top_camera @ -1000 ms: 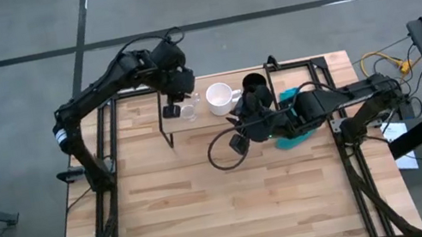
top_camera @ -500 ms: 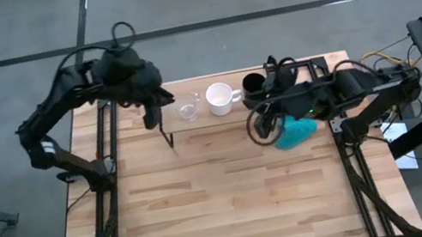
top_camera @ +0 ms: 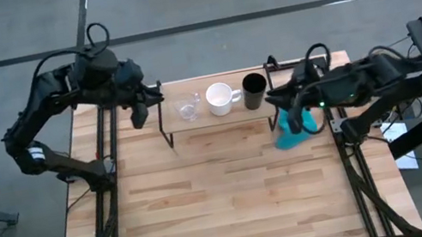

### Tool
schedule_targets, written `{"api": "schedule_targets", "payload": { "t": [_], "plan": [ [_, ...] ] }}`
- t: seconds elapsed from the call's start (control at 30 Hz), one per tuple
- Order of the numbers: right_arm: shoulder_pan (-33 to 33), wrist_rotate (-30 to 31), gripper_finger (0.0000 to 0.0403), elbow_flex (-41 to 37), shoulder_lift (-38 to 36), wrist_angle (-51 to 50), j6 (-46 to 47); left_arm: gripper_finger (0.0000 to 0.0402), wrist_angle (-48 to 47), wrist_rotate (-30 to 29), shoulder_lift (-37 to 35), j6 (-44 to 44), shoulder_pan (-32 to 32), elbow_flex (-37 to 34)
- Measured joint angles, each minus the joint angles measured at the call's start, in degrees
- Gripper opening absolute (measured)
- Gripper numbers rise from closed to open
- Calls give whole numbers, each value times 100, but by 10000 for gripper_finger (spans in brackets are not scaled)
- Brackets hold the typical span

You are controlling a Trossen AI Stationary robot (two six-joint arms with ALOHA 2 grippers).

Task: Stack small to large cups/mugs on shelf
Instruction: Return to Home Position

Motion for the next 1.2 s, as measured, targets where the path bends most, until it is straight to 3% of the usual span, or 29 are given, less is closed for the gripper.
{"api": "schedule_targets", "payload": {
  "t": [0.37, 0.63, 0.9, 1.2],
  "plan": [
    [612, 1058, 82, -384, -642, -391, 103, 44, 969, 46, -1039, -586, 2, -1122],
    [948, 1368, 82, -2041, -1684, -16, 819, 44, 2516, 78, -2275, -1069, 2, -2964],
    [1113, 1365, 82, -3610, -2870, 913, 816, 44, 3289, 142, -3338, -1600, 2, -4541],
    [1288, 1023, 82, -5258, -4263, 2262, 263, 44, 4906, 156, -4467, -1938, 2, -6261]
  ]
}}
